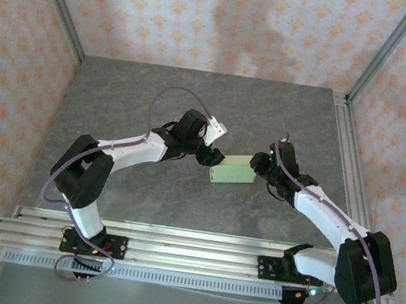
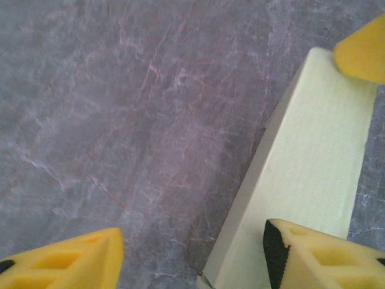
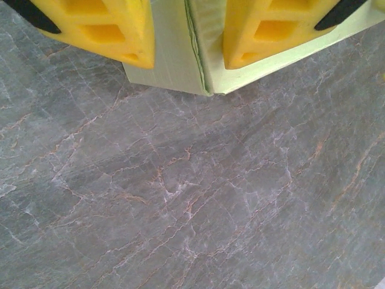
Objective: Fold the paper box
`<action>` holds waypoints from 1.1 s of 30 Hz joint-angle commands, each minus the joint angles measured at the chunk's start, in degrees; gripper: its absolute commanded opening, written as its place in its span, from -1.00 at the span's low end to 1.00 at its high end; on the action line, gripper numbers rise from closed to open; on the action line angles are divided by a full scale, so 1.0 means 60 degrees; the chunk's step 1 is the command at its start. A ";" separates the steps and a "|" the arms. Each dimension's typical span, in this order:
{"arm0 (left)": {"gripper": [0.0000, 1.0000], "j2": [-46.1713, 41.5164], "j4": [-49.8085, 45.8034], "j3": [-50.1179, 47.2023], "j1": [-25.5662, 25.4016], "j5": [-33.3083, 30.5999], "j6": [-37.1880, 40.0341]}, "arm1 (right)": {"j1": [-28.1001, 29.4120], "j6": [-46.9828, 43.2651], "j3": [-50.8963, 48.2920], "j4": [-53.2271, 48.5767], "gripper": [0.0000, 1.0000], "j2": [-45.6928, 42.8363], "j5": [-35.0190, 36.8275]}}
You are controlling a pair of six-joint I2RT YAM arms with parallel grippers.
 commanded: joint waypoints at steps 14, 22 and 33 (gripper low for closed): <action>0.10 0.0193 0.1022 -0.2222 -0.0550 0.0242 0.0515 | -0.0013 -0.0011 -0.2092 0.1031 -0.37 0.0003 0.0201; 0.14 0.0433 0.1657 -0.2659 -0.0799 -0.0394 0.0836 | -0.0004 -0.0326 -0.3250 0.2707 -0.37 -0.0280 0.0064; 0.58 -0.0387 0.0944 -0.1035 -0.0947 -0.0281 -0.0035 | -0.0027 -0.0225 -0.1610 0.1133 0.30 -0.1161 0.0013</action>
